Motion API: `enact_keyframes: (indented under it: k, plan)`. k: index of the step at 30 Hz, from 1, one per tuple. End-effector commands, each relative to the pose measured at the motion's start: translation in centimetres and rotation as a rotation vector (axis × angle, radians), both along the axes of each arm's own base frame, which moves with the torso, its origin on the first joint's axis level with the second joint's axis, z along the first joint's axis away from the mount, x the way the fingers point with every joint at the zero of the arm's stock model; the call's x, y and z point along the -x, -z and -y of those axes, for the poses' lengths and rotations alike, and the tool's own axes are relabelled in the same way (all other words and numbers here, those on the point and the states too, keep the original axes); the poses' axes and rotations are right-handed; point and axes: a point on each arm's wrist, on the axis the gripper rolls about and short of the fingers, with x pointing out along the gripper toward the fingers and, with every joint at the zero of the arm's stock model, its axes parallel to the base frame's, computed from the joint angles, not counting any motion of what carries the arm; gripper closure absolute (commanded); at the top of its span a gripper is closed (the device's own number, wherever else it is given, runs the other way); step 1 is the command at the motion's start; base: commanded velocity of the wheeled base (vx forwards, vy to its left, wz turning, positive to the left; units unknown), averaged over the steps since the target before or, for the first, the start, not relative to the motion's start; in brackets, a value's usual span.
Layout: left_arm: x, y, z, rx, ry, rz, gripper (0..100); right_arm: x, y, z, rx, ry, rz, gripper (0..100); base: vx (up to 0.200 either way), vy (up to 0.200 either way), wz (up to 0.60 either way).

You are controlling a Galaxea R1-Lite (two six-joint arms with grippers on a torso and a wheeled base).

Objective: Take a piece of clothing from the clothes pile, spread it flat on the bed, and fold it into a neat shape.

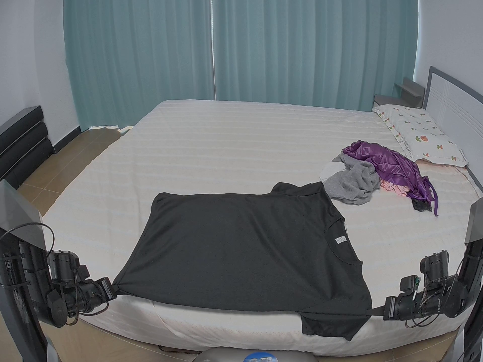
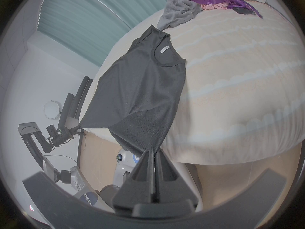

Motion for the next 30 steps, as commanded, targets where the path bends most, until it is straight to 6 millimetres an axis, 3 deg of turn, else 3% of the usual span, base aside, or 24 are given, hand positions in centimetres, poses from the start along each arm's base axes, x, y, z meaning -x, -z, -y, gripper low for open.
enact_keyframes:
  k: [1, 17, 30]
  plan:
    - [1.3, -0.6, 0.2, -0.023, 0.019, -0.015, 100, 0.8, -1.5, 0.1, 0.010, -0.014, 0.047, 100, 0.000, 0.000, 0.00]
    - [2.7, -0.5, 0.2, -0.072, 0.057, -0.105, 100, 2.3, -1.6, 0.5, 0.058, -0.049, -0.026, 100, 0.000, 0.000, 0.00]
    - [4.2, -1.3, 0.2, -0.091, 0.090, -0.191, 100, 4.2, -2.9, 0.5, 0.084, -0.100, -0.047, 100, 0.000, 0.000, 0.00]
